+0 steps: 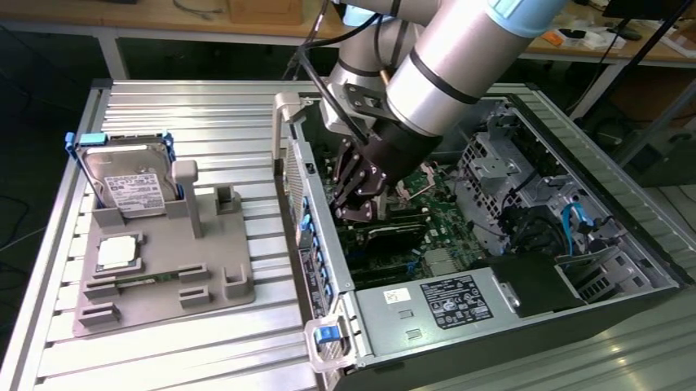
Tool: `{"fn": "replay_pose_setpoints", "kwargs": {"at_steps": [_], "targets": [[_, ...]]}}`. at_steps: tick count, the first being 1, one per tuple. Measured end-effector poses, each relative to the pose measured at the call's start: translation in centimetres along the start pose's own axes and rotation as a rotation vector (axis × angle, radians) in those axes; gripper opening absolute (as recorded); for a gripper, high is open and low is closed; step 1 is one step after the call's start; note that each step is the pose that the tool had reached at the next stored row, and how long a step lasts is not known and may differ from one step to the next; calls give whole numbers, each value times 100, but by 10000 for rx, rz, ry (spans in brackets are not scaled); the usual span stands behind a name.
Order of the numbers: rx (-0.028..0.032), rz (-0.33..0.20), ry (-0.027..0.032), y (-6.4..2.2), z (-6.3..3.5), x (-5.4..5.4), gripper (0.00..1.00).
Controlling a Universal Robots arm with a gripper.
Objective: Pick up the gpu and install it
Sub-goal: 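Press down on the gpu until it lock into place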
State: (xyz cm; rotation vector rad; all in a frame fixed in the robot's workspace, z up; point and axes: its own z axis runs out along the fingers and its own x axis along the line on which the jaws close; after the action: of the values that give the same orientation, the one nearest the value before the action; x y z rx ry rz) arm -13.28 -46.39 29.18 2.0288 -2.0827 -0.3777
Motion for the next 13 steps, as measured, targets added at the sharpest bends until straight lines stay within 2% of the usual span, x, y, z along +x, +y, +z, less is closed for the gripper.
{"fn": "replay_pose_setpoints", "kwargs": {"at_steps": [1,6,8,9,10,11,13], "targets": [[-25,-3,-5,-4,2,1,11],[-67,-1,-4,-44,-10,0,11],[-76,-2,-22,-108,-25,-3,11],[-83,-19,-52,-151,-21,-5,11],[-122,-2,-14,-171,-46,-4,11],[-150,3,-1,-193,-62,-4,11],[-173,3,-6,-232,-73,-6,11]]}}
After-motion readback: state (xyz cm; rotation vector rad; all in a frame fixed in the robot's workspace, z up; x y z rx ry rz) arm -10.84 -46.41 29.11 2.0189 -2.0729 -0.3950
